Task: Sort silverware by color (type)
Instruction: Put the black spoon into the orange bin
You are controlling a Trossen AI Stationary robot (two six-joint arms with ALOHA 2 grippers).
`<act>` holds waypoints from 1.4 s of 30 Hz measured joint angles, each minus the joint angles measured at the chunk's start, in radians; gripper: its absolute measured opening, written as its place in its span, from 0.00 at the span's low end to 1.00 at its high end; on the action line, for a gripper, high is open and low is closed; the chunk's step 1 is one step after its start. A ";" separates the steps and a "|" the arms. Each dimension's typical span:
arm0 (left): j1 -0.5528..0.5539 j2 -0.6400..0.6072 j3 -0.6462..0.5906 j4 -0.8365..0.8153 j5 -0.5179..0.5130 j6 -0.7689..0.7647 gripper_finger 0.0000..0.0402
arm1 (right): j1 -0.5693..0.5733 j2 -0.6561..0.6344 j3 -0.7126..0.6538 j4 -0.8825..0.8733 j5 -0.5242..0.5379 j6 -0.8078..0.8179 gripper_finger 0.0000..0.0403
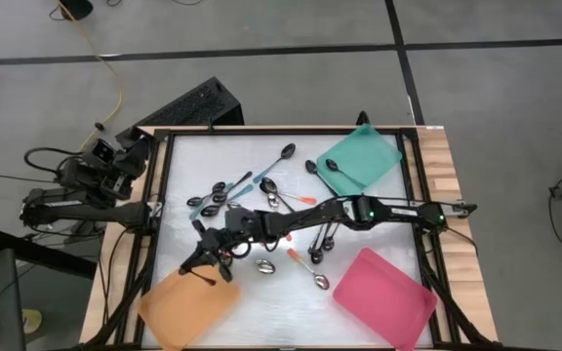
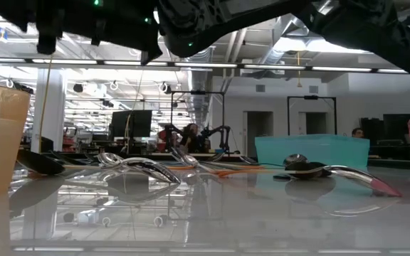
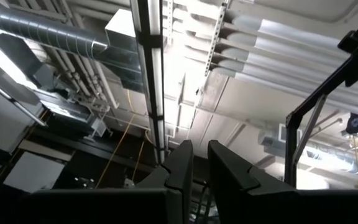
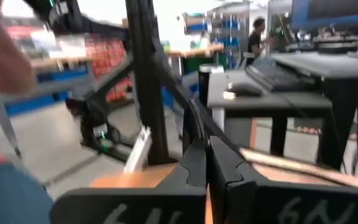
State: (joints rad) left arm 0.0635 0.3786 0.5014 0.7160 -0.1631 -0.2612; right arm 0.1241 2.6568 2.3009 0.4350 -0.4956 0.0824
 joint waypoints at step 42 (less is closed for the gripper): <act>0.000 0.000 0.000 -0.076 -0.006 0.004 0.10 | 0.023 0.048 0.000 -0.023 0.032 -0.011 0.09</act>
State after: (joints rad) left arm 0.0635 0.3786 0.5014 0.6403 -0.1694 -0.2577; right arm 0.1471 2.7052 2.3009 0.4123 -0.4635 0.0711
